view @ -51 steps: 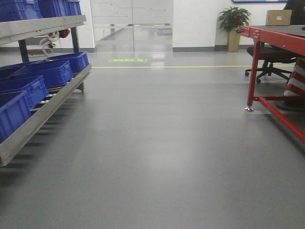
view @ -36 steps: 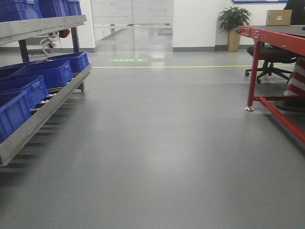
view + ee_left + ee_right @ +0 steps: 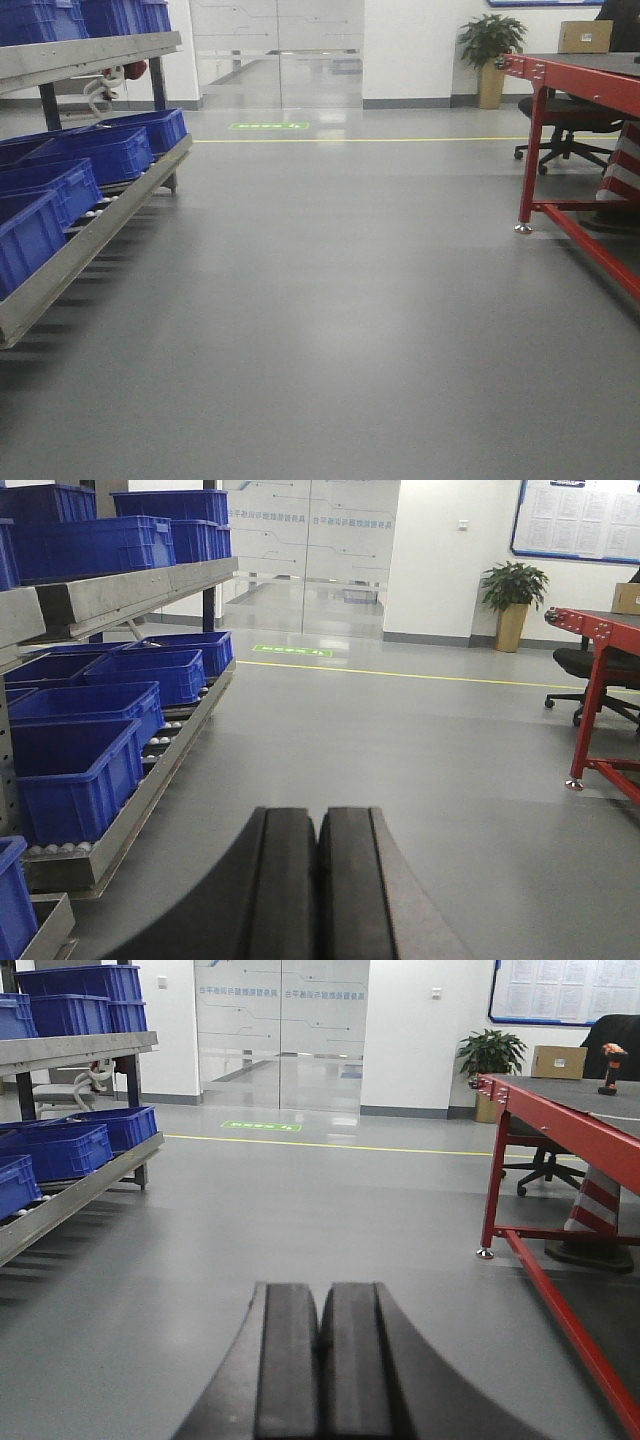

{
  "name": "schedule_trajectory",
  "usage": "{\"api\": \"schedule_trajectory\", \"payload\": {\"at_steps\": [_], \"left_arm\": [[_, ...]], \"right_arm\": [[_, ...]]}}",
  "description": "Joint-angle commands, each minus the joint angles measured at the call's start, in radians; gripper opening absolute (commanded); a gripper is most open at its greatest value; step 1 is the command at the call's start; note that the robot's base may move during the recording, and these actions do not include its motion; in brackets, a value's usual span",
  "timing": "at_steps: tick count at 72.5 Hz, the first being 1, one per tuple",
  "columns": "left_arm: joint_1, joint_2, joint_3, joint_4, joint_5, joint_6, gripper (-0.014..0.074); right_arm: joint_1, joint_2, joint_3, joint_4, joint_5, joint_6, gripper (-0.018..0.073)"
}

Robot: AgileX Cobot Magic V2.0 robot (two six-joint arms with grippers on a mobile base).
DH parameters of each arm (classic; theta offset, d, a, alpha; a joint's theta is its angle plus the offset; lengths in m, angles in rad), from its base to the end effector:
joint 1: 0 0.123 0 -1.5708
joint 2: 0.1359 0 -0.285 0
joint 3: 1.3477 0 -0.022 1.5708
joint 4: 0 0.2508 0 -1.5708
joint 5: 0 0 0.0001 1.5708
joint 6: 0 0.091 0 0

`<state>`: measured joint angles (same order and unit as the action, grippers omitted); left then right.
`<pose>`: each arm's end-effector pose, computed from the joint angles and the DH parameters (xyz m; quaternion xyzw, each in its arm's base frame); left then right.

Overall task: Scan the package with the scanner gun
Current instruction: 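Drive the base forward down the aisle past the blue bins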

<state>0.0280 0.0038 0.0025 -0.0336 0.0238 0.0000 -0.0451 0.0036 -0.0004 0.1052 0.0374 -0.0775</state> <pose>0.0568 0.0015 0.2100 -0.0209 0.6863 -0.0023 0.7270 0.0567 -0.0022 0.2098 0.0237 0.6900 -0.0050 0.7234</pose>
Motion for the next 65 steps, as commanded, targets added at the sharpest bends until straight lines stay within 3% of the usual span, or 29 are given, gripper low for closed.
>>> {"api": "schedule_trajectory", "payload": {"at_steps": [1, 65], "left_arm": [[0.0, -0.004, -0.002, -0.006, -0.015, -0.005, -0.0111], [0.002, -0.004, -0.002, -0.006, -0.024, -0.005, -0.0111]], "right_arm": [[-0.005, -0.004, 0.0, 0.002, -0.02, 0.0, -0.0161], [-0.005, -0.004, 0.0, 0.002, -0.02, 0.0, -0.0161]]}}
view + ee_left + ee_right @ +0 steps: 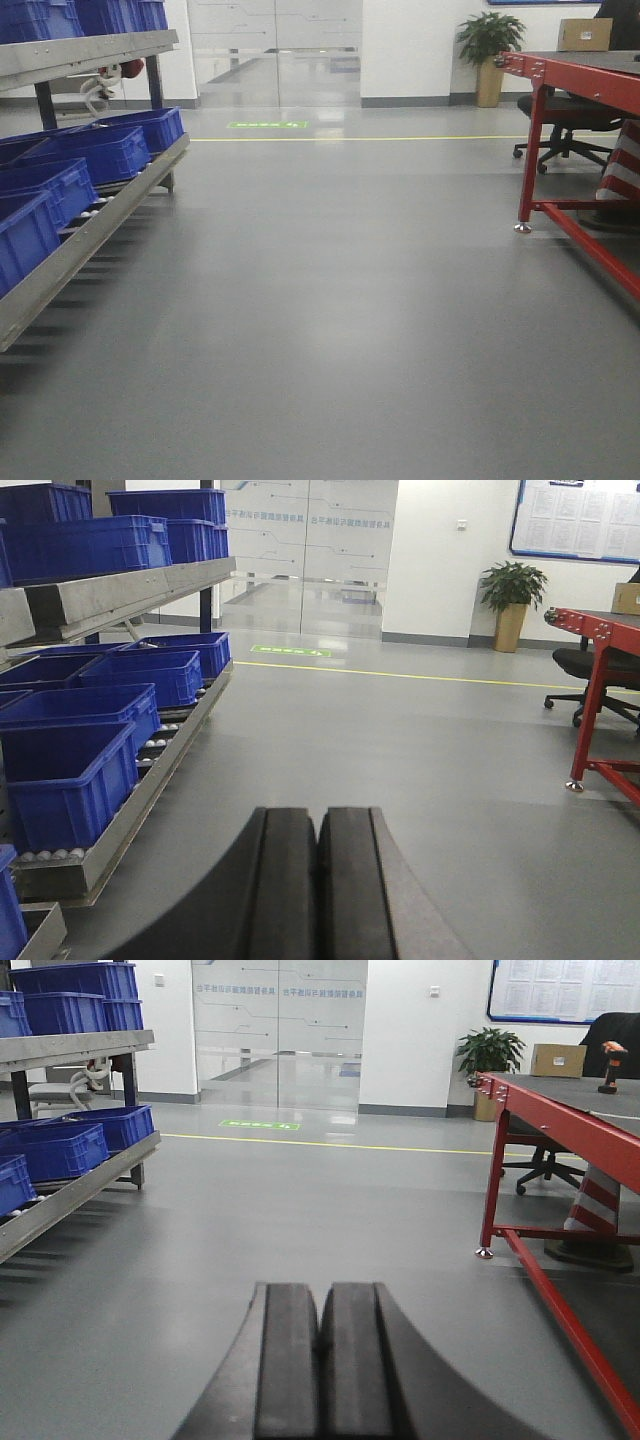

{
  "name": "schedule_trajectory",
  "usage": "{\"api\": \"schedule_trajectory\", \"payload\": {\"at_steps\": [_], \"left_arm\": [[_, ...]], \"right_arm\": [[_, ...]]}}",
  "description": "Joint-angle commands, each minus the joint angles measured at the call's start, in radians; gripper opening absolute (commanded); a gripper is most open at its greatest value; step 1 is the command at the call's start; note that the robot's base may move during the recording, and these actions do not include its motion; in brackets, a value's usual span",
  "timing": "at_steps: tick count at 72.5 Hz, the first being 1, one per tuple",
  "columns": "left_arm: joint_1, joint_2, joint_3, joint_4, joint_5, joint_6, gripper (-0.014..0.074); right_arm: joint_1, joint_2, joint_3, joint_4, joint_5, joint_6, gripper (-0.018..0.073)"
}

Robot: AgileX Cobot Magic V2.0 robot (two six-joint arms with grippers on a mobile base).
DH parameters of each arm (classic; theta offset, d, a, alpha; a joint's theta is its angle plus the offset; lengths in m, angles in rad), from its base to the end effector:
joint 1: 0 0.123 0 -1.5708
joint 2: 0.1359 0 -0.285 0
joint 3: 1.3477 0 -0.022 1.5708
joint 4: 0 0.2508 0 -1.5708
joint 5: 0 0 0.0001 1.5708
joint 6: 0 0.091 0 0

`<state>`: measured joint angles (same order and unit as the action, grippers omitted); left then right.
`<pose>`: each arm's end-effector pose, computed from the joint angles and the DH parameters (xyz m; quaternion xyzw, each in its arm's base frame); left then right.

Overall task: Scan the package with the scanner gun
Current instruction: 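Drive the base forward down the aisle past the blue bins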

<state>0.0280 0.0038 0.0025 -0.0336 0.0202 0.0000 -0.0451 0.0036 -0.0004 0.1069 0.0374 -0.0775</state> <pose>0.0568 0.0015 0.2103 -0.0209 0.6850 -0.0023 0.7282 0.0567 -0.0022 0.2098 0.0242 0.6899 -0.0043 0.7234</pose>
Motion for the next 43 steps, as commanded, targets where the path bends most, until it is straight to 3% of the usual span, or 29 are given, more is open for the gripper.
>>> {"api": "schedule_trajectory", "payload": {"at_steps": [1, 20, 43], "left_arm": [[0.002, -0.004, -0.002, -0.006, -0.02, -0.005, -0.0111], [0.002, -0.004, -0.002, -0.006, -0.02, -0.005, -0.0111], [0.05, -0.004, -0.002, -0.006, -0.02, -0.005, -0.0111]], "right_arm": [[-0.005, -0.004, 0.0, 0.0, -0.02, 0.0, -0.0161], [-0.005, -0.004, 0.0, 0.0, -0.02, 0.0, -0.0161], [-0.005, -0.004, 0.0, 0.0, -0.02, 0.0, -0.0161]]}}
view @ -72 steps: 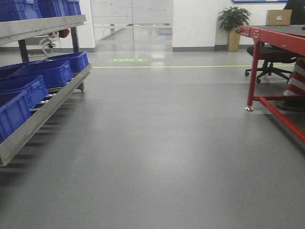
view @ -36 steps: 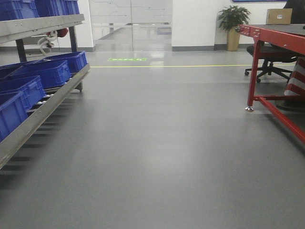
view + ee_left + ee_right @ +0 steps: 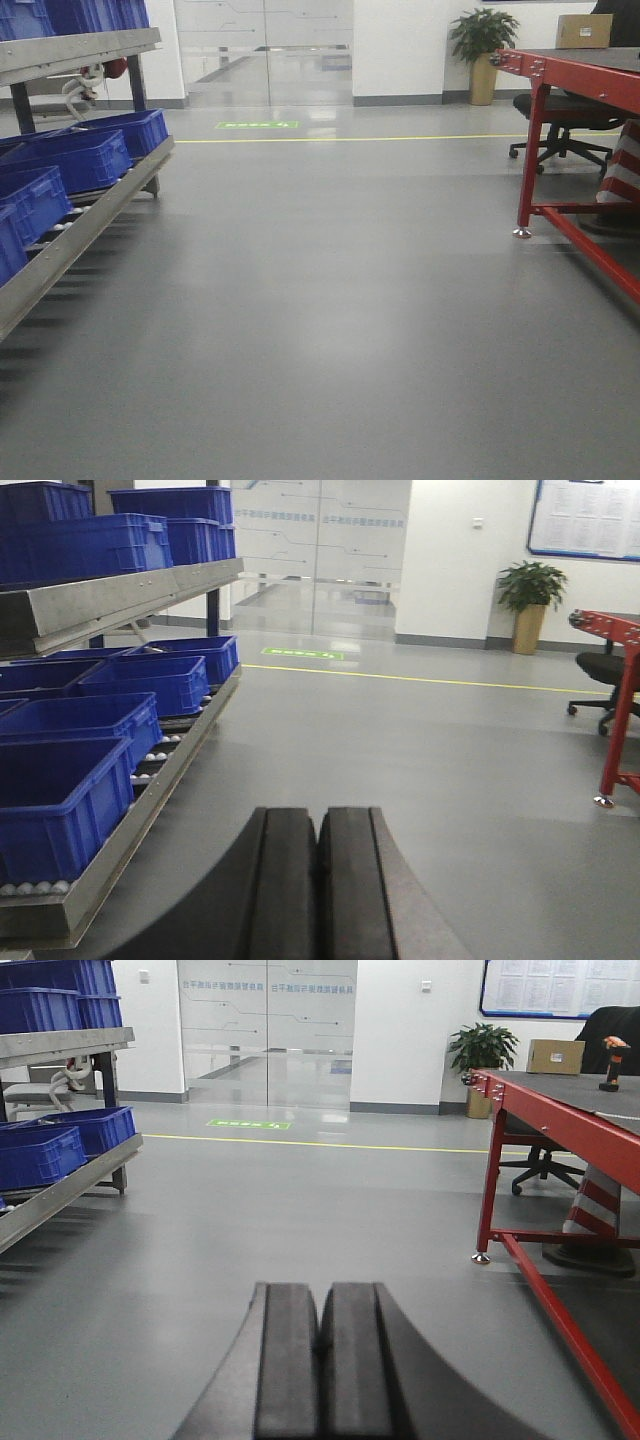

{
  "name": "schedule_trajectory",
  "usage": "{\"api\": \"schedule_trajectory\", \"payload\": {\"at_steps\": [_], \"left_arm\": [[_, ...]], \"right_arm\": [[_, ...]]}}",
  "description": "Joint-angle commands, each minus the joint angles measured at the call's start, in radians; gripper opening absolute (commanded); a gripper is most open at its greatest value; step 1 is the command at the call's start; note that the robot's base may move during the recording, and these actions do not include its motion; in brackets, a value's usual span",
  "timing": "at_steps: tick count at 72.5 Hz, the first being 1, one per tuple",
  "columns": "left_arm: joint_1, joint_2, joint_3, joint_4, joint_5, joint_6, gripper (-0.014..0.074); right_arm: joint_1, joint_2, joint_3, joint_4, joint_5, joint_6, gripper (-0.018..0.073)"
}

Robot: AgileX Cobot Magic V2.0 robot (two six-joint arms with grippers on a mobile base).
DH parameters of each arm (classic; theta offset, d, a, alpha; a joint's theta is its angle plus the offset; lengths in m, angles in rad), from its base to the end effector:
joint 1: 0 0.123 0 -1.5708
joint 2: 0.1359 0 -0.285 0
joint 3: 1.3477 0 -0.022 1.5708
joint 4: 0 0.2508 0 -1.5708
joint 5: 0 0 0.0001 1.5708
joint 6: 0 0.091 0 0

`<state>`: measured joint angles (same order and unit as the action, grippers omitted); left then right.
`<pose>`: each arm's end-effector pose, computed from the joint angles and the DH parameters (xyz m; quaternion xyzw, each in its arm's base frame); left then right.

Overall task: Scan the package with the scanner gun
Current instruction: 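Drive the base forward down the aisle past the blue bins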

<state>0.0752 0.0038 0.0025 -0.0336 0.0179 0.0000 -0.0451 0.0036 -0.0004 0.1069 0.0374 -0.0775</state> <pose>0.0566 0.0042 0.2105 -0.0370 0.6835 0.0150 0.7289 0.0567 -0.0022 0.2098 0.0242 0.6899 -0.0043 0.7234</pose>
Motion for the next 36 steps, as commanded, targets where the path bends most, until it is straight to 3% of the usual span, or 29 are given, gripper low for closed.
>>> {"api": "schedule_trajectory", "payload": {"at_steps": [1, 36], "left_arm": [[0.003, -0.004, -0.002, -0.006, -0.018, -0.005, -0.0111], [0.003, -0.004, -0.002, -0.006, -0.018, -0.005, -0.0111]], "right_arm": [[-0.005, -0.004, 0.0, 0.0, -0.02, 0.0, -0.0161], [-0.005, -0.004, 0.0, 0.0, -0.02, 0.0, -0.0161]]}}
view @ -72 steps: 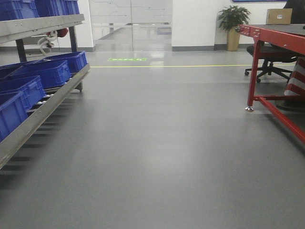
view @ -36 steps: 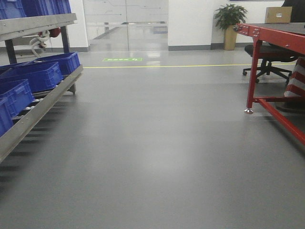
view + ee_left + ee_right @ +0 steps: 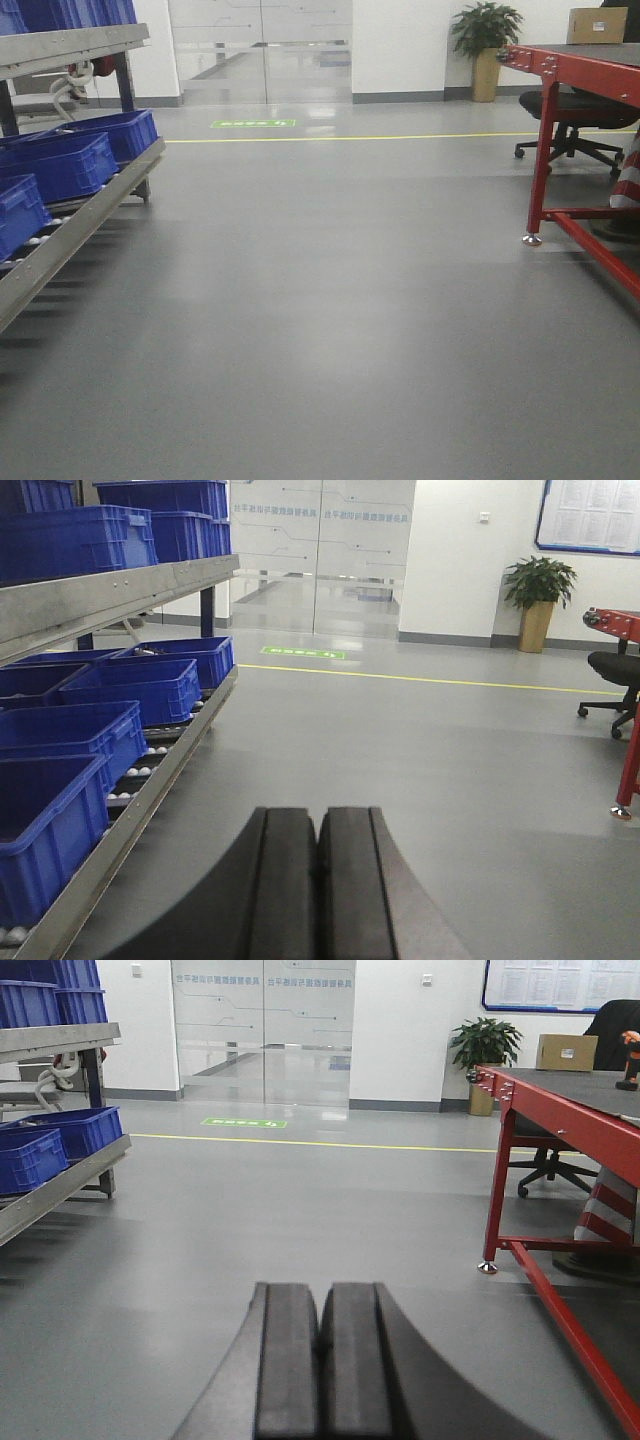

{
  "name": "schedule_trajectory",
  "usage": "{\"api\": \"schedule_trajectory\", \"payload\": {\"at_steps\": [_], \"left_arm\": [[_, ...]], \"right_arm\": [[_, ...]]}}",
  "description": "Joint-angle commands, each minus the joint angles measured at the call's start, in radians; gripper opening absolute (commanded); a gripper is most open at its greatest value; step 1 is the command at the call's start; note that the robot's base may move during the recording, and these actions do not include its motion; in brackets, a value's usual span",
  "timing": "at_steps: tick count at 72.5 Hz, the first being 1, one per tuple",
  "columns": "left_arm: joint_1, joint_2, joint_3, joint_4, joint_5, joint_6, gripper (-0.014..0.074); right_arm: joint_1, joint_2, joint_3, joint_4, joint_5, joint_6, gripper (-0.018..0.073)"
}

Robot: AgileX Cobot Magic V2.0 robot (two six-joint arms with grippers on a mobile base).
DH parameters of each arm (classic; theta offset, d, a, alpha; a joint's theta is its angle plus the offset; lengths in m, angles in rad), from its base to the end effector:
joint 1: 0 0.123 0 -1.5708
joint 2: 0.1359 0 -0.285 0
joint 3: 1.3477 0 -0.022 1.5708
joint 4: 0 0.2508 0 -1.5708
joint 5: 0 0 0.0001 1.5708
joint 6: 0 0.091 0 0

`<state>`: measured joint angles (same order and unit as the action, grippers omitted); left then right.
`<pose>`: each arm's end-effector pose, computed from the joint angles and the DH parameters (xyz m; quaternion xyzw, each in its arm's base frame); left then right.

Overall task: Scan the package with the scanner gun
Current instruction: 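Drive the base forward down the aisle past the blue bins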

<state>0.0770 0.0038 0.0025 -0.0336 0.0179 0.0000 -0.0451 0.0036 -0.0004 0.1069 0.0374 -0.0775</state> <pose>0.0566 0.0043 0.2105 -0.0376 0.6834 0.0156 0.7289 0.0567 -0.0022 0.2098 0.0242 0.6899 -0.0043 0.7234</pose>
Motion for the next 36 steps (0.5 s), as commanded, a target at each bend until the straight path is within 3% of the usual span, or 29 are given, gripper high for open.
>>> {"api": "schedule_trajectory", "payload": {"at_steps": [1, 36], "left_arm": [[0.001, -0.004, -0.002, -0.006, -0.018, -0.005, -0.0111], [0.001, -0.004, -0.002, -0.006, -0.018, -0.005, -0.0111]], "right_arm": [[-0.005, -0.004, 0.0, 0.0, -0.02, 0.0, -0.0161], [-0.005, -0.004, 0.0, 0.0, -0.02, 0.0, -0.0161]]}}
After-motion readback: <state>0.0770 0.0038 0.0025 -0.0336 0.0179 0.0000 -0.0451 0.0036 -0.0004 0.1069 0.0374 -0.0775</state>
